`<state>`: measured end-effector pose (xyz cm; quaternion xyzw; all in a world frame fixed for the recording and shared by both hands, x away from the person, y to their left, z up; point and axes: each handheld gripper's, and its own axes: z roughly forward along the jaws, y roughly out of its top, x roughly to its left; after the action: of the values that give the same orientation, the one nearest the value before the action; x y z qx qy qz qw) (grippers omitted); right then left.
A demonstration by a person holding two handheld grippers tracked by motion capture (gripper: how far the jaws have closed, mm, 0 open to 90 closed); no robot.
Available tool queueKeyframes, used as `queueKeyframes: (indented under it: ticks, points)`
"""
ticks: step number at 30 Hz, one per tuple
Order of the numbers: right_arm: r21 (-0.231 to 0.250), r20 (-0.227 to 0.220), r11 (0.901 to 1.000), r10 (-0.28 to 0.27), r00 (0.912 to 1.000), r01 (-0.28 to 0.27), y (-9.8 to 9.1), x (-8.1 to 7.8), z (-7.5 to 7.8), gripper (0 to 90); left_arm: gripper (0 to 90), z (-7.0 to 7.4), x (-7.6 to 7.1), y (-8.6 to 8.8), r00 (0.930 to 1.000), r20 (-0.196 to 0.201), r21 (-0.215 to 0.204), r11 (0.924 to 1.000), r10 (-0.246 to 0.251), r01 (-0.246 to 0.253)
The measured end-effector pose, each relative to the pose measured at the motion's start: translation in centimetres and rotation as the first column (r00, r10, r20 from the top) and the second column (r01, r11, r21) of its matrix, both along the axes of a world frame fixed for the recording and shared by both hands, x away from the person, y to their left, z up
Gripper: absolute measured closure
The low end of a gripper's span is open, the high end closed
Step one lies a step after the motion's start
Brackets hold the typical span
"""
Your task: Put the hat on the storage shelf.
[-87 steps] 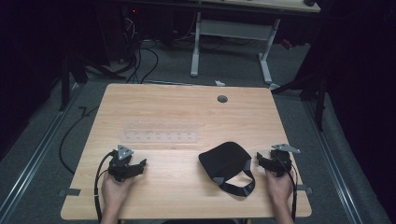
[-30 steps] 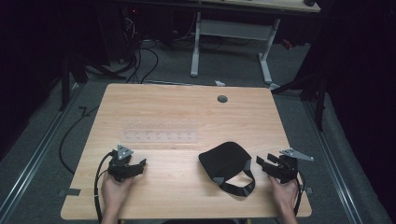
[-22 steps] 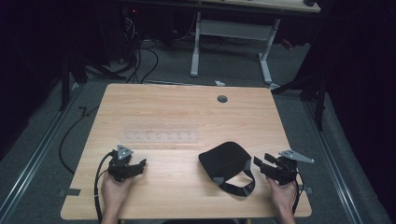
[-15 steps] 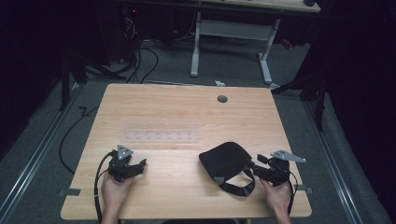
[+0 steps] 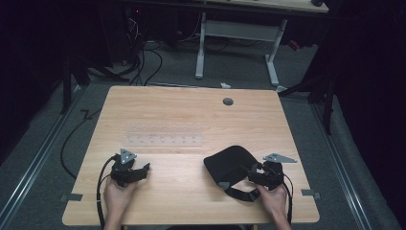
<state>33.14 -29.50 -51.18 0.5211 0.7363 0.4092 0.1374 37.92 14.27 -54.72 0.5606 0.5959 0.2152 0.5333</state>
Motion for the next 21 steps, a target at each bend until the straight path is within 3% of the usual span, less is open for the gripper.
queueKeyframes:
  ticks: [10,11,15,21]
  points:
    - [0.002,-0.036,0.9994,0.034,0.9988,-0.034,1.0,0.8,-1.0,45.8,30.1,0.0,0.0,0.0,1.0000,0.000,0.000,1.0000,0.000,0.000]
    - [-0.009,-0.034,0.9991,0.041,0.9986,-0.041,1.1,0.8,-1.1,51.6,30.1,0.0,0.0,0.0,1.0000,0.000,0.001,1.0000,0.000,0.000]
    - [0.001,-0.031,0.9979,0.064,0.9975,-0.064,1.1,0.7,-1.3,58.8,30.1,0.0,0.0,0.0,1.0000,0.000,0.001,1.0000,0.000,0.000]
    - [0.046,-0.028,0.9925,0.115,0.9930,-0.114,0.7,0.5,-1.3,72.0,29.7,0.0,0.0,0.0,1.0000,0.000,0.004,1.0000,0.001,-0.001]
